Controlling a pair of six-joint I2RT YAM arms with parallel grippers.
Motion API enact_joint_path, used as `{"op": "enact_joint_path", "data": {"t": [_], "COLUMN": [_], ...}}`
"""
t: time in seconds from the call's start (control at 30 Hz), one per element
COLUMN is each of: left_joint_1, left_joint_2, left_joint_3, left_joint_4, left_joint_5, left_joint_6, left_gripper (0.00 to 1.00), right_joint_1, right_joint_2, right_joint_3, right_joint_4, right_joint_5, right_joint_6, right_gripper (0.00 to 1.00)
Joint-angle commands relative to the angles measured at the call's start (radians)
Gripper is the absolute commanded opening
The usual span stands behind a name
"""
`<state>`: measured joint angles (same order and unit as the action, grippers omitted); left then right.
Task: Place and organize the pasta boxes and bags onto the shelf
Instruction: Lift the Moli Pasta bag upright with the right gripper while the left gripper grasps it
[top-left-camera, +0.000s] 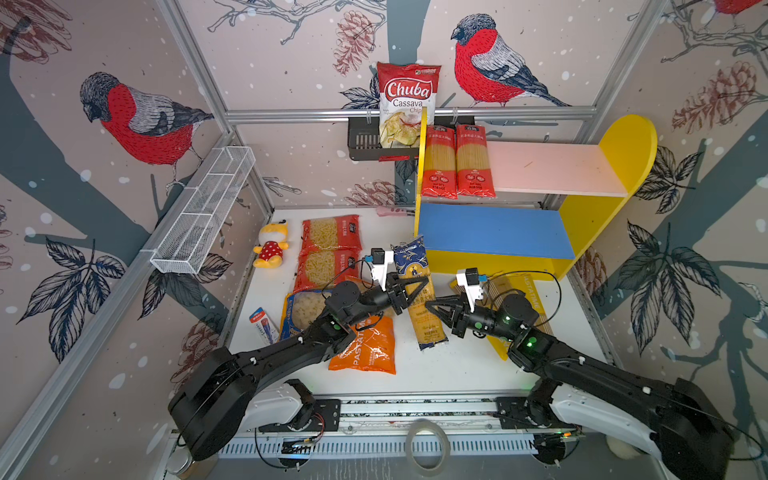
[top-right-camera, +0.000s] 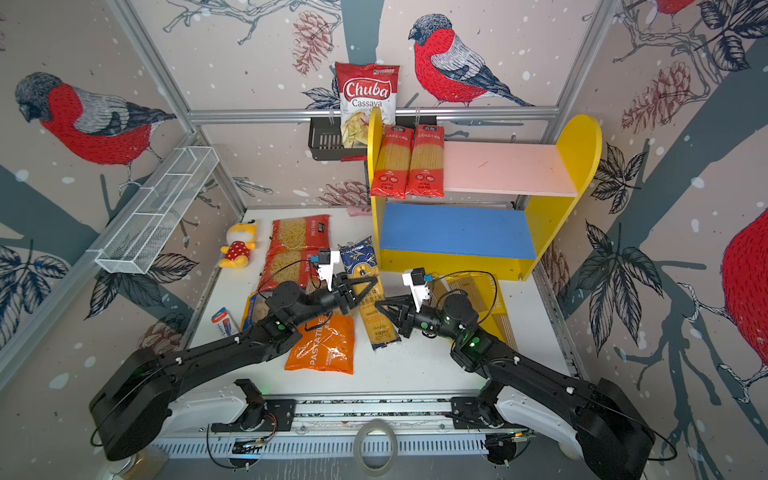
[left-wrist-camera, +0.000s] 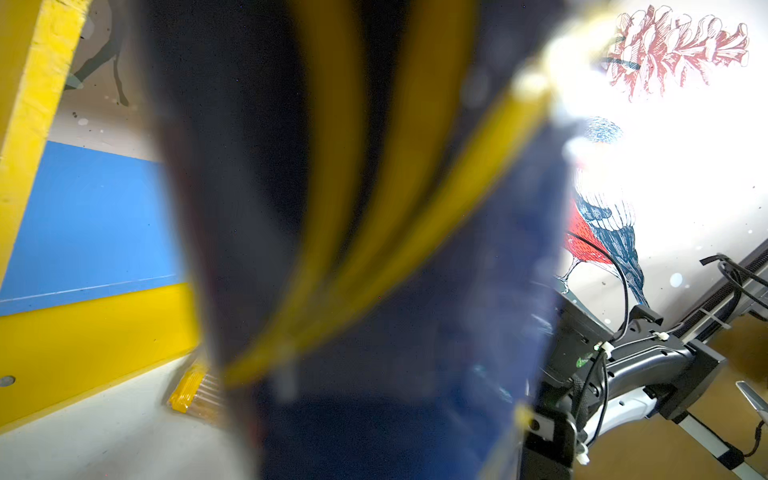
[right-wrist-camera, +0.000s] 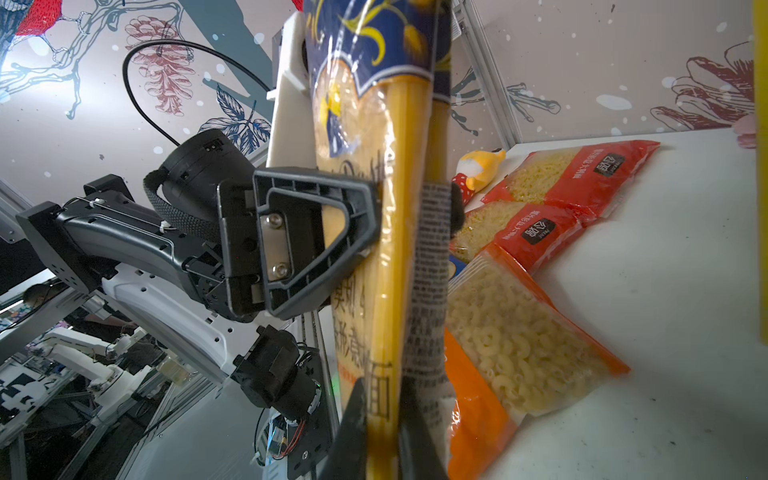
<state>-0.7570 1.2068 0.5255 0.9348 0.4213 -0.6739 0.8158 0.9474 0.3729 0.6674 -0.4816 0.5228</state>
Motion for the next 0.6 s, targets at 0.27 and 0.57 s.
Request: {"op": "enact_joint_path", "data": {"t": [0.27, 0.57], "left_joint_1": [-0.001, 0.001], "left_joint_2": [-0.013, -0.012], "left_joint_3": [-0.002, -0.023], "left_joint_4": [0.091, 0.122], "left_joint_5": [0.035, -0.024], "left_joint_6": [0.016, 0.007], "left_gripper": [0.13, 0.00], "right_joint_1": [0.003, -0.002], "right_joint_2": [0.001, 0.009], "right_joint_3": [0.006, 0.029], "right_joint_4": [0.127, 0.068], "right_joint_5": [-0.012, 0.006], "right_joint_6": [0.020, 0.016], "right_gripper": [0.04, 0.19]}}
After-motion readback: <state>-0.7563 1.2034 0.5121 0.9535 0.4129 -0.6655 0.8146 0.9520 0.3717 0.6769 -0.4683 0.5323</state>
